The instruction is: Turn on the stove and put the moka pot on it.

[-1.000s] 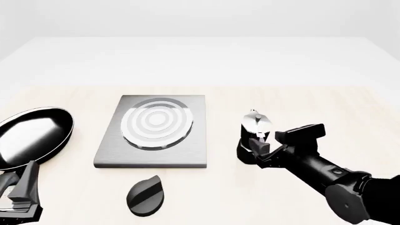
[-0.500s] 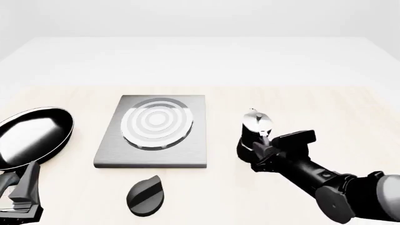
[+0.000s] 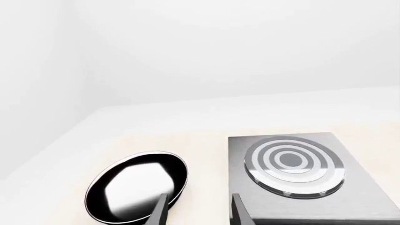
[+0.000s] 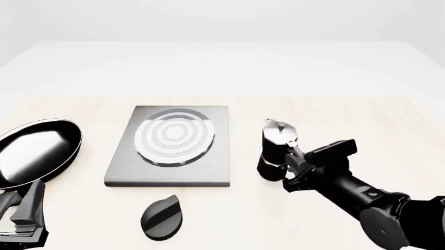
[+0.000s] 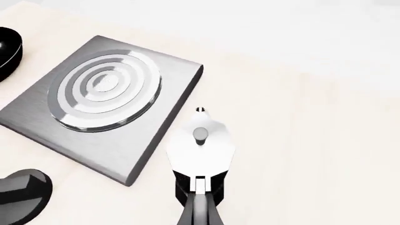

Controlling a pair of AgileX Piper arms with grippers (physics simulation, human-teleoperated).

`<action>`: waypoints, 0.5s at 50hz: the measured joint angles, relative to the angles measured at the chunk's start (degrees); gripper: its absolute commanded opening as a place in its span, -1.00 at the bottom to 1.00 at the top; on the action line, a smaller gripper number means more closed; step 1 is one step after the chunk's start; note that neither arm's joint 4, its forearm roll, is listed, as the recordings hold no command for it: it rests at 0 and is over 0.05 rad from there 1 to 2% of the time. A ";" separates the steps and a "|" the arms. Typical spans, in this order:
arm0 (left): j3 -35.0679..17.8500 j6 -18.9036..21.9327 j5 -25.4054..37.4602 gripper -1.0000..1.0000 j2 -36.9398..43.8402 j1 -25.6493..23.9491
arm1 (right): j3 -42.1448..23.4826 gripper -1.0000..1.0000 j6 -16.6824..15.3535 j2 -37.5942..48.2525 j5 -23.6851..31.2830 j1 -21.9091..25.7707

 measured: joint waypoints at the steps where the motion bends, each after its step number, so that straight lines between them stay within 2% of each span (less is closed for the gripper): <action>1: 0.00 0.01 -0.01 1.00 0.00 -0.01 | -0.38 -1.00 -0.61 -0.47 0.64 0.34; 15: 0.00 0.23 -0.05 1.00 0.00 0.05 | -10.20 -1.00 -8.25 -4.21 11.35 5.23; 25: 0.00 0.37 0.08 1.00 0.00 -0.01 | -19.51 -1.00 -10.76 -2.59 17.82 8.56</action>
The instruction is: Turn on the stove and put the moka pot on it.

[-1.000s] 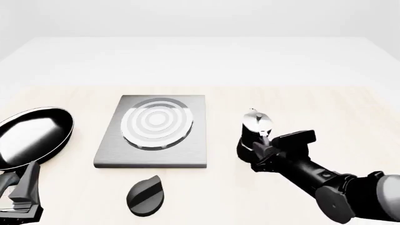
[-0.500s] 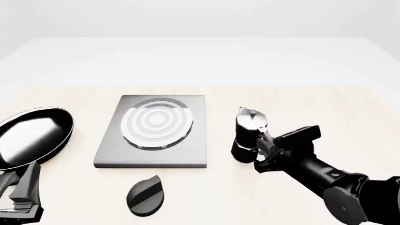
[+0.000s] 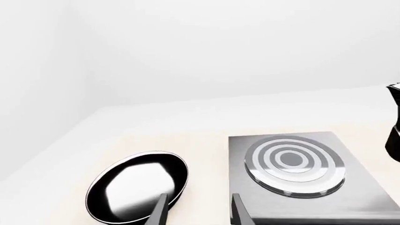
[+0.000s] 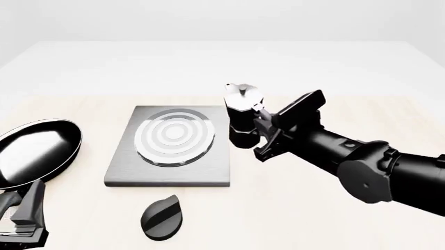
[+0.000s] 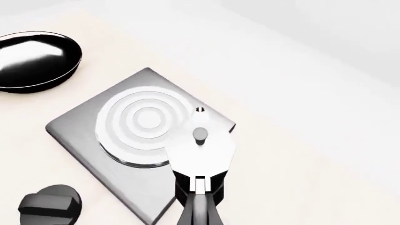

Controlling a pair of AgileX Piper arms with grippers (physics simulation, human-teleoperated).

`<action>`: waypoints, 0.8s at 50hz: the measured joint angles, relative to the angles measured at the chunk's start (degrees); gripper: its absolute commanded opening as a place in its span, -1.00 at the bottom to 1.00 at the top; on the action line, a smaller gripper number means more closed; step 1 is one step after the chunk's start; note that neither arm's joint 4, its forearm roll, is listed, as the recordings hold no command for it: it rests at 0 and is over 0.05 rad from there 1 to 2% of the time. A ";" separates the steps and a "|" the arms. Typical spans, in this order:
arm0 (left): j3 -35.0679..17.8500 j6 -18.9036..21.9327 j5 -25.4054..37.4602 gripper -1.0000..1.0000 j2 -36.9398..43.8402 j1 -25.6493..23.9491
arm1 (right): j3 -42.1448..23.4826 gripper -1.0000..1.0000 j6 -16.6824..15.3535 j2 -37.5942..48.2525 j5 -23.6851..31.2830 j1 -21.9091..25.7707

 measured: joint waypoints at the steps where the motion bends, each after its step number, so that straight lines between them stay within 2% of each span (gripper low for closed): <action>1: 0.00 0.01 0.03 1.00 0.00 -0.02 | -0.91 -1.00 -0.09 0.34 0.47 0.33; 21: 0.01 -0.34 0.87 1.00 0.00 -0.69 | -17.38 -1.00 -0.88 11.11 3.67 4.54; 40: -0.01 -0.87 1.81 1.00 0.01 -1.38 | -29.94 -1.00 2.26 22.77 3.04 7.12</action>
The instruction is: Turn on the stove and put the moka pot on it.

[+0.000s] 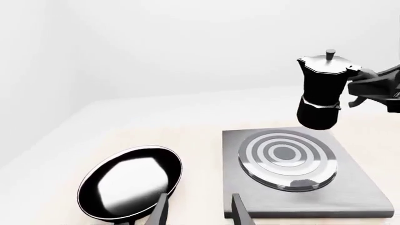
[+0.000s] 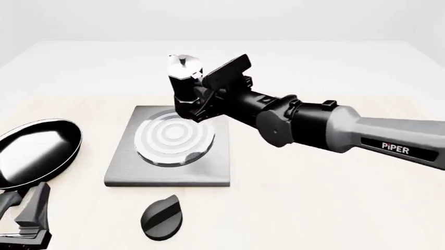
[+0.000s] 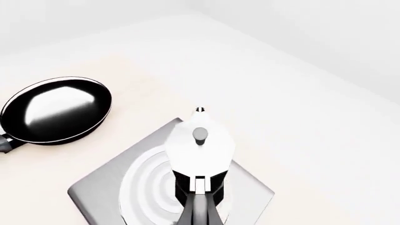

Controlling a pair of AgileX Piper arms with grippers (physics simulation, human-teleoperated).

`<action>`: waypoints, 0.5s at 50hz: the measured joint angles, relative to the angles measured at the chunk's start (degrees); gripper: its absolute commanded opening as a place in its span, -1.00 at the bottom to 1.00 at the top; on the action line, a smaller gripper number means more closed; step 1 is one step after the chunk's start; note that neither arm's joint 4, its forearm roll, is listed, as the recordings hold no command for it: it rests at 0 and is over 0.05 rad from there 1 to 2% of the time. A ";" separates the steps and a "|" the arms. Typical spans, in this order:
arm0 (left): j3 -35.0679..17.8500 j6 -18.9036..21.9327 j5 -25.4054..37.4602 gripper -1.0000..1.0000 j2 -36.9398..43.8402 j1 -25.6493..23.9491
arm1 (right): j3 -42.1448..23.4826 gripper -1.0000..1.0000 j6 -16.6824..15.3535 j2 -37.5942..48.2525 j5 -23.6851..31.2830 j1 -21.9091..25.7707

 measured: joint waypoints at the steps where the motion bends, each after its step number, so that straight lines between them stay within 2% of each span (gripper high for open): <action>1: 0.00 -0.02 0.05 1.00 0.00 -0.01 | -0.57 -1.00 0.18 0.49 0.01 0.14; 9: 0.00 -0.17 0.35 1.00 0.00 -0.05 | -3.93 -1.00 1.38 3.66 0.12 1.51; 25: -0.01 -0.04 0.62 1.00 0.00 -0.02 | -6.40 -1.00 3.09 8.23 -1.17 3.49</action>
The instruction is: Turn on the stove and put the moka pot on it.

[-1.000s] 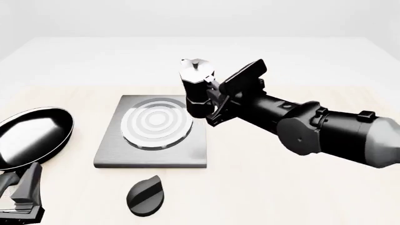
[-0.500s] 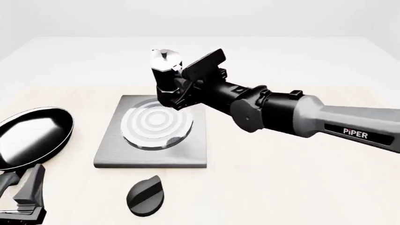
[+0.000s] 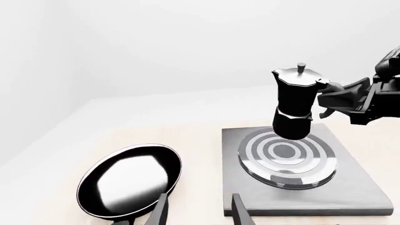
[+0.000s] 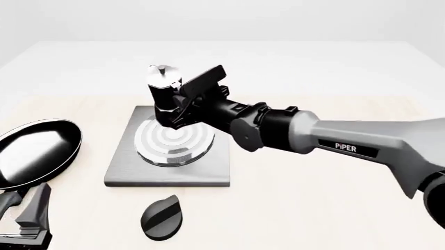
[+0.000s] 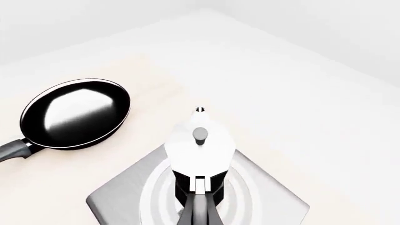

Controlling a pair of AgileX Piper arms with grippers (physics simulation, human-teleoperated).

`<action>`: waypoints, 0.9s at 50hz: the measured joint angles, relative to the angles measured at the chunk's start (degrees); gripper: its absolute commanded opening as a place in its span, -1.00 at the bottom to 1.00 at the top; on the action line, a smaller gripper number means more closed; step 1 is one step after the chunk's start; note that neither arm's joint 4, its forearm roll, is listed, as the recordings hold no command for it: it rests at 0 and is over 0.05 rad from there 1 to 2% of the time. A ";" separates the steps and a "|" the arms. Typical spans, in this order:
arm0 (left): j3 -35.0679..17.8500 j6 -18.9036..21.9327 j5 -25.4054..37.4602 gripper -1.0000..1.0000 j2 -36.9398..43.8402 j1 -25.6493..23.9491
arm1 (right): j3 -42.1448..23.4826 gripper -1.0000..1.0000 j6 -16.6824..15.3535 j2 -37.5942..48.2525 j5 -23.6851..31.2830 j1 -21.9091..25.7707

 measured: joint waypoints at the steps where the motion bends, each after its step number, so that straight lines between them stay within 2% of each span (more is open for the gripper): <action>1: 0.00 0.01 0.02 1.00 0.00 0.00 | -0.13 -1.00 0.09 0.32 -0.09 0.03; 17: 0.00 0.13 0.32 1.00 0.00 -0.03 | -2.15 -1.00 0.63 4.68 -0.75 0.24; 45: 0.02 0.00 0.79 1.00 0.00 0.61 | -4.96 -1.00 -0.49 10.32 -0.28 -0.70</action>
